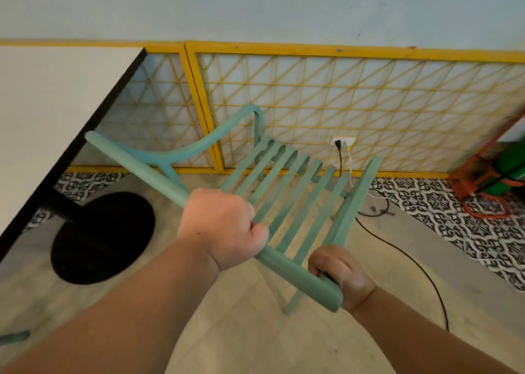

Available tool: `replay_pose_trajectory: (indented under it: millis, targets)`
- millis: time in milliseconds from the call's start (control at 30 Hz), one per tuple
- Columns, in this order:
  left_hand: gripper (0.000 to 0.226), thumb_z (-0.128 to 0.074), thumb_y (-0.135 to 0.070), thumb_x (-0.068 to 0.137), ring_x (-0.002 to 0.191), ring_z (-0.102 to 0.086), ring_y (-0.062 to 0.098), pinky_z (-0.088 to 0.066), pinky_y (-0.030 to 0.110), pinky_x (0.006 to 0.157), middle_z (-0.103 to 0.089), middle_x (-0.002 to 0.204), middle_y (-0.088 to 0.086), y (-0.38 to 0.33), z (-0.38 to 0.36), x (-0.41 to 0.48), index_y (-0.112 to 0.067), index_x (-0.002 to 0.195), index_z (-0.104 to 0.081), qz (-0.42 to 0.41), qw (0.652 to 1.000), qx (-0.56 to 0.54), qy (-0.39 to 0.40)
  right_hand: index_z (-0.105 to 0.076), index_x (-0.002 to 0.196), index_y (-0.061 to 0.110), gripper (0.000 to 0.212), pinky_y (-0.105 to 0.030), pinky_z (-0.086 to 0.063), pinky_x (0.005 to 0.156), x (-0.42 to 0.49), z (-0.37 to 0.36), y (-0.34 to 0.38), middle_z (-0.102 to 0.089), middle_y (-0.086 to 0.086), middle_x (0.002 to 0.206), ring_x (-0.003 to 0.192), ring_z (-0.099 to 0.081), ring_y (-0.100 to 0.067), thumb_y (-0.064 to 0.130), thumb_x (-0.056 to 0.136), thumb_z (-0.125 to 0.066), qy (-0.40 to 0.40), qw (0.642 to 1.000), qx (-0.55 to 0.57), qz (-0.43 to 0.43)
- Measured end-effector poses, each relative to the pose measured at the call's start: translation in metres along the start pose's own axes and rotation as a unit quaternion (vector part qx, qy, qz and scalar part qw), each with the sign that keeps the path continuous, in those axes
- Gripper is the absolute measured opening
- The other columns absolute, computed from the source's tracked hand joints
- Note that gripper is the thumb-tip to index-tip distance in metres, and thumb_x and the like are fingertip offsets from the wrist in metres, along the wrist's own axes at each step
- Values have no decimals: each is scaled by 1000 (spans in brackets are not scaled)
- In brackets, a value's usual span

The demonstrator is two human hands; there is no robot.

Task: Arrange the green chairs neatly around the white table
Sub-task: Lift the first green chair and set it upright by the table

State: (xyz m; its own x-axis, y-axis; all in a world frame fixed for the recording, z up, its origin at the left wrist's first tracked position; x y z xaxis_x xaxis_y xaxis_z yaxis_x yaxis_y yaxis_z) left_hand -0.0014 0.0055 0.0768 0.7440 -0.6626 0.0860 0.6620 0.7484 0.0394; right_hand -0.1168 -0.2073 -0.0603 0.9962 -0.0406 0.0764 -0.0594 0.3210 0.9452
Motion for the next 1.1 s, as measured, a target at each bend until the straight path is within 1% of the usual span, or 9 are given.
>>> replay_pose_trajectory:
  millis: [133,400,533,633,767,867,933,1000,1100]
  targets:
    - [44,-33,-48,76,52,-38,22,-26,33,60,-39,49,1,-20,5,-8,-10,53,-38,59,998,17,21,-61,63,23,34,-28,-43,70,-3,12,-1,-60,10,66,68,-58,-12,15,93,-46,7,1000,6,-2]
    - [44,-37,-48,82,57,-47,20,-34,34,63,-50,55,-3,-76,6,-18,-15,55,-49,133,990,2,42,-58,54,20,39,-25,-35,57,-3,59,3,-50,5,51,53,-46,-13,17,89,-41,73,995,31,-57]
    - [44,-30,-48,77,56,-49,21,-34,33,61,-48,52,-2,-74,4,-19,-15,54,-47,121,992,4,34,-58,52,16,40,-28,-34,56,-4,56,3,-48,-1,50,53,-46,-17,18,88,-42,61,995,47,-64]
    - [42,-27,-46,73,55,-47,22,-28,33,58,-45,50,0,-74,4,-20,-14,53,-44,114,993,2,31,-56,54,0,41,-37,-37,60,-5,58,3,-48,-17,54,58,-47,-27,18,88,-42,47,995,49,-69]
    - [43,-27,-48,75,54,-45,19,-24,32,55,-47,52,0,-71,5,-19,-15,54,-44,104,994,4,38,-54,54,5,36,-32,-37,61,-7,56,7,-49,1,53,58,-47,-16,24,83,-47,53,992,62,-95]
    - [43,-26,-48,76,54,-48,20,-24,32,54,-48,52,-1,-69,4,-17,-15,55,-46,96,995,7,38,-54,57,-1,44,-36,-35,62,-8,57,9,-48,-8,59,61,-46,-18,41,72,-52,55,987,80,-124]
    - [44,-27,-48,78,55,-48,20,-25,32,54,-48,52,-1,-67,3,-18,-16,56,-47,90,995,15,35,-56,59,-2,42,-38,-37,67,-10,56,9,-51,-8,61,63,-47,-18,38,72,-56,43,981,103,-160]
    - [44,-27,-48,77,53,-47,19,-25,31,53,-48,51,-2,-66,2,-17,-16,55,-48,83,996,10,29,-58,67,-10,42,-48,-41,80,-12,54,5,-58,-4,65,69,-53,-17,30,81,-53,26,973,127,-190]
    - [44,-27,-46,76,50,-44,20,-27,29,52,-45,48,-1,-64,2,-17,-13,54,-44,79,996,-7,29,-67,72,0,33,-46,-35,114,-15,53,8,-71,-2,84,109,-58,-14,28,85,-56,-11,958,137,-251]
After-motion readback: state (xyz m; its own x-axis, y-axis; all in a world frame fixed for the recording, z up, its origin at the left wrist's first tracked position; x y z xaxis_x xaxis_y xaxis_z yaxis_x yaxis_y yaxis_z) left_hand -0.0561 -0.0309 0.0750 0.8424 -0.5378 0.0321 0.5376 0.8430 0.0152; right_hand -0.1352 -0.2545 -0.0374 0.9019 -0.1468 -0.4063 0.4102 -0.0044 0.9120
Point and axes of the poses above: each hand's wrist, its own x-axis towards the middle knuckle, its own z-axis out of the back of the hand, y = z × x, the point moved 1 cm from there along x, towards the middle knuckle
